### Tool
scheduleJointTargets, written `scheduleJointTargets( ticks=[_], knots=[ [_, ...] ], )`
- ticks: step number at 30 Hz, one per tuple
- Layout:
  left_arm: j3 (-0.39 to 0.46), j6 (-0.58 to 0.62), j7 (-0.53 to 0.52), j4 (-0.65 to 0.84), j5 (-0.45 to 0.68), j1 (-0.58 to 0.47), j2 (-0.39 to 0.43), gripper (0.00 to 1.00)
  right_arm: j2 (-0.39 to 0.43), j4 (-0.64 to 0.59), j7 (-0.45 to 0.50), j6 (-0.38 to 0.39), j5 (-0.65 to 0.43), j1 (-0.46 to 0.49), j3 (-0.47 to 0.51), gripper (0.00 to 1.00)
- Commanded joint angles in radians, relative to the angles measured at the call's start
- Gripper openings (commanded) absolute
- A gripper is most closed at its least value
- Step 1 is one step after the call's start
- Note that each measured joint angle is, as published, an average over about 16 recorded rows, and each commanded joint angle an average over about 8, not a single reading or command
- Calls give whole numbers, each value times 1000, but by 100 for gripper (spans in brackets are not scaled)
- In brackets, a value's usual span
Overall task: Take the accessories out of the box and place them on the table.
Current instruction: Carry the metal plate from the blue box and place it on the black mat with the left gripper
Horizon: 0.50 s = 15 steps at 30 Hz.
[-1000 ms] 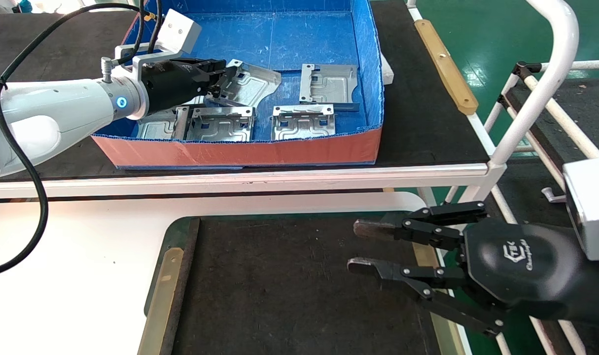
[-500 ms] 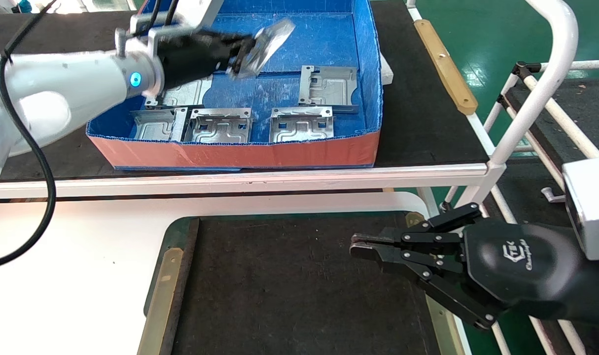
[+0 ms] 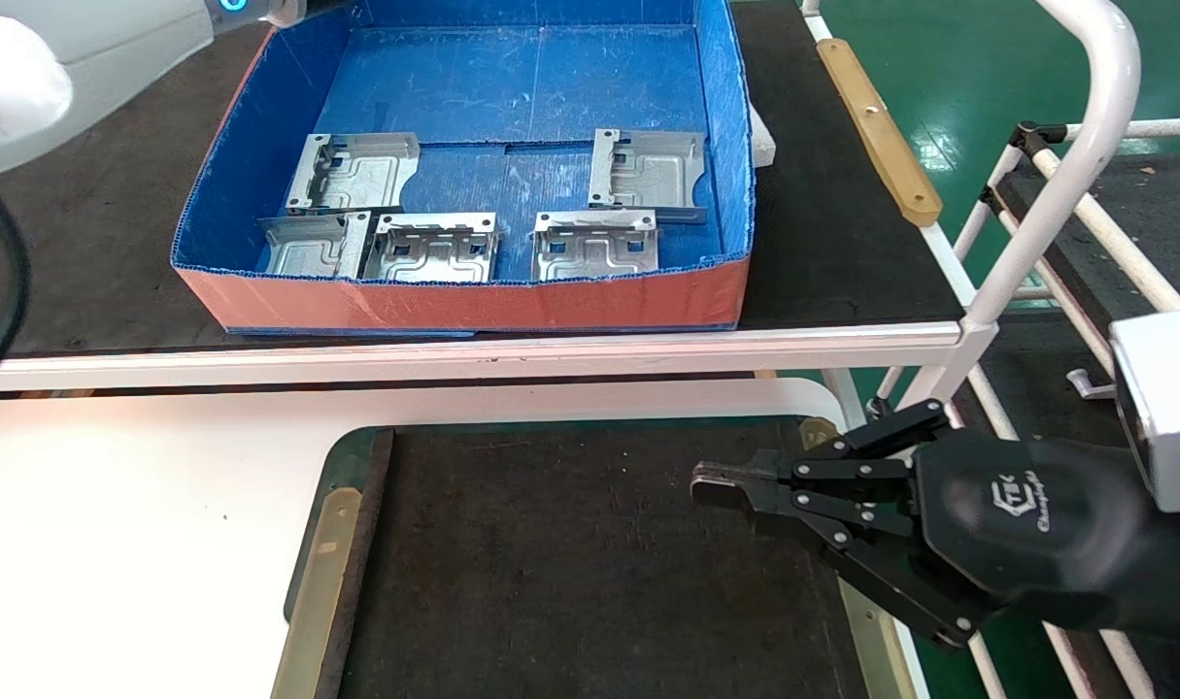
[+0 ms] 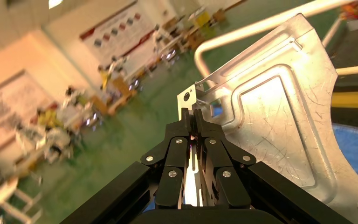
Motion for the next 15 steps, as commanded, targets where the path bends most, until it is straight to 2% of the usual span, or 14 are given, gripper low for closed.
scheduleJointTargets(
  ticks=[1, 7, 8, 15],
  knots=[
    [-11, 38, 46, -6, -19, -8, -6, 0, 0, 0, 0, 0, 0, 0, 0, 21],
    [-50, 253, 178, 15, -88, -18, -67, 0, 0, 0, 0, 0, 0, 0, 0, 95],
    [-54, 288, 198, 23, -96, -20, -77, 0, 0, 0, 0, 0, 0, 0, 0, 100],
    [-69, 526, 305, 89, -130, -29, -148, 0, 0, 0, 0, 0, 0, 0, 0, 100]
  ],
)
